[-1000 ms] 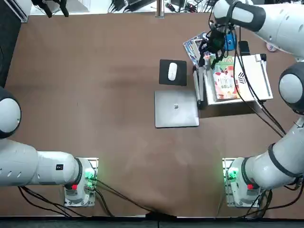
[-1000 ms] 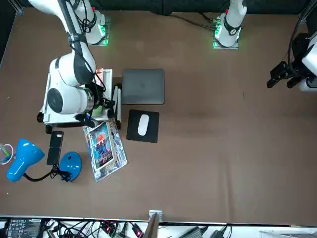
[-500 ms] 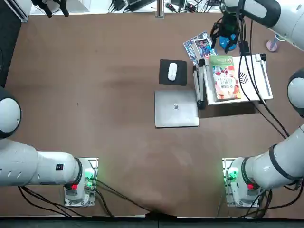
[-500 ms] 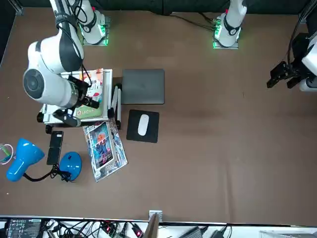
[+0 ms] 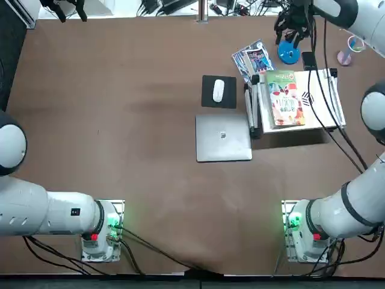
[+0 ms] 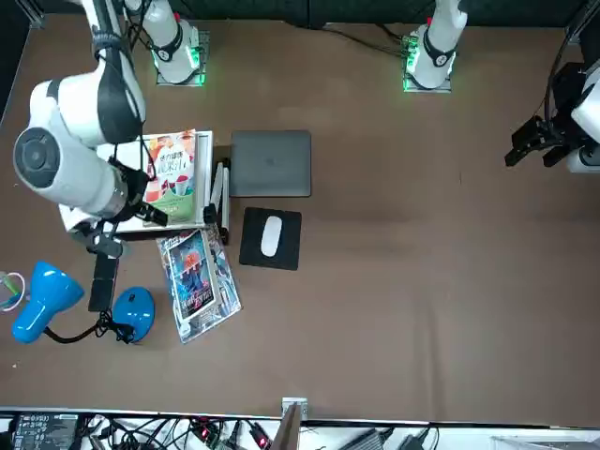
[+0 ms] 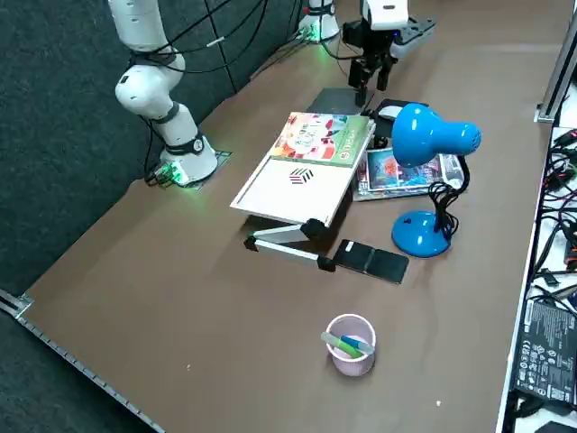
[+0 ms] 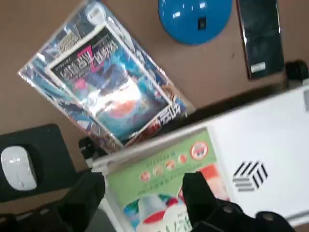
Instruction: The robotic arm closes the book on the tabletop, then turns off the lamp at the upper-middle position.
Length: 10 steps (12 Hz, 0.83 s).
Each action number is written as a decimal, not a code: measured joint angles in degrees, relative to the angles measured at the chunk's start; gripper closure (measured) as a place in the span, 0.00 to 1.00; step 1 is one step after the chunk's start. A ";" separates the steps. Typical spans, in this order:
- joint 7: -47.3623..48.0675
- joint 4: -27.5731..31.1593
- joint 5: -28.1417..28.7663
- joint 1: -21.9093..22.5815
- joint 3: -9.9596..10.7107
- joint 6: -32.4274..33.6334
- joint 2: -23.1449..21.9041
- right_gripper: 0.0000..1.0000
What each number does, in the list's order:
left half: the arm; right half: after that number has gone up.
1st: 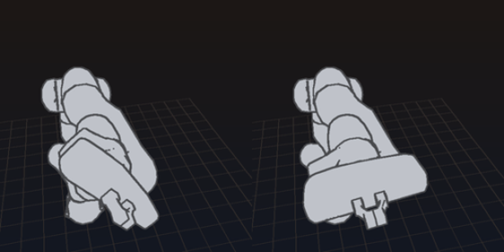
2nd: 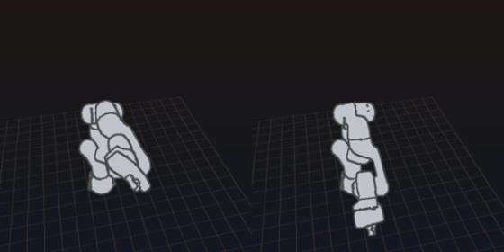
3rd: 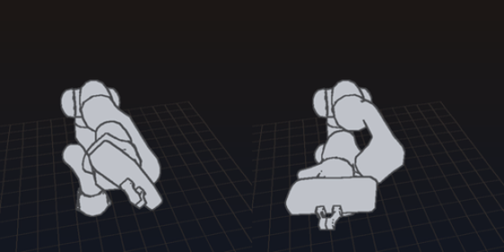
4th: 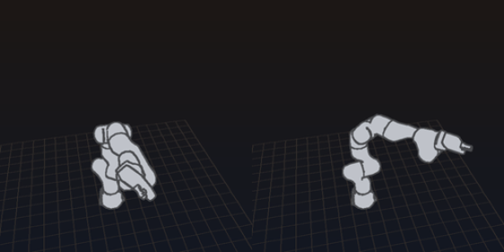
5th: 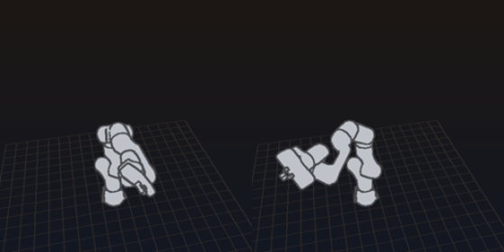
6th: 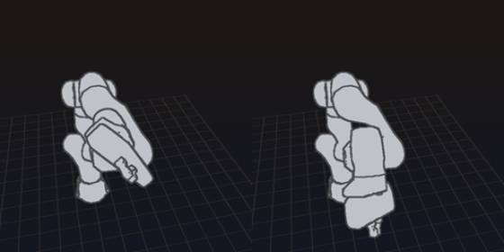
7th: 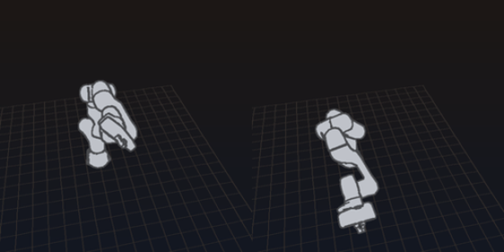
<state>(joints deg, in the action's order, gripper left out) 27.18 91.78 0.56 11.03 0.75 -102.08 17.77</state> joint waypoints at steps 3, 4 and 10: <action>-3.97 -4.48 -0.06 -1.77 0.04 -0.49 3.98 0.11; -5.16 -5.53 -0.32 -2.10 0.05 -0.51 5.04 0.25; -6.83 -6.76 -5.26 -2.59 0.05 -4.71 7.68 0.98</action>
<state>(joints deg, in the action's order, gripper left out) 20.34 85.02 -4.70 8.44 0.80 -106.79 25.45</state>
